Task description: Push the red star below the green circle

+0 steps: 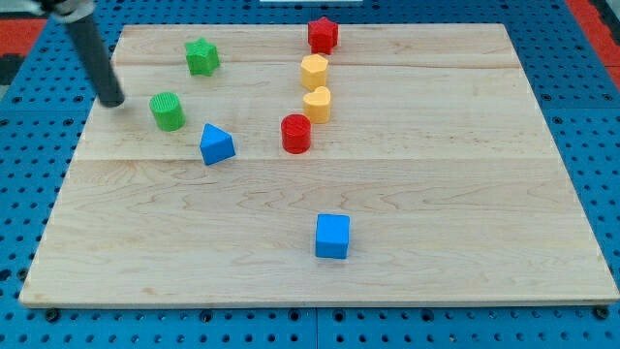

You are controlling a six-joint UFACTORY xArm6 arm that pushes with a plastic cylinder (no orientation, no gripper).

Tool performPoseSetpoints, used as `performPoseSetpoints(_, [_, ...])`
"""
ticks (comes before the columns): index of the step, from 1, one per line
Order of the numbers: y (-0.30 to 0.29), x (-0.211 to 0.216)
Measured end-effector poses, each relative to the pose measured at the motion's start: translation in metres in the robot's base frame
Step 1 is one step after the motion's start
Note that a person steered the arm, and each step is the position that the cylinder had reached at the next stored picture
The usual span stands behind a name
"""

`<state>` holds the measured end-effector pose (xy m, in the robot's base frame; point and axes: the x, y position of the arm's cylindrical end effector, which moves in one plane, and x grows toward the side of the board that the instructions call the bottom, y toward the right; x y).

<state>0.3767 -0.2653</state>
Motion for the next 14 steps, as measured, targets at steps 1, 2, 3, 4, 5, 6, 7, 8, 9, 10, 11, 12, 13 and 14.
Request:
performPoseSetpoints(1, [0.033, 0.036])
performPoseSetpoints(2, [0.094, 0.019])
performPoseSetpoints(3, [0.092, -0.007])
performPoseSetpoints(4, [0.152, -0.017])
performPoseSetpoints(5, [0.175, -0.070])
performPoseSetpoints(6, [0.204, -0.141])
performPoseSetpoints(7, [0.230, -0.183])
performPoseSetpoints(8, [0.256, -0.183])
performPoseSetpoints(9, [0.338, -0.183])
performPoseSetpoints(10, [0.392, -0.184])
performPoseSetpoints(11, [0.423, -0.164])
performPoseSetpoints(12, [0.357, -0.163])
performPoseSetpoints(13, [0.313, -0.161])
performPoseSetpoints(14, [0.291, -0.161])
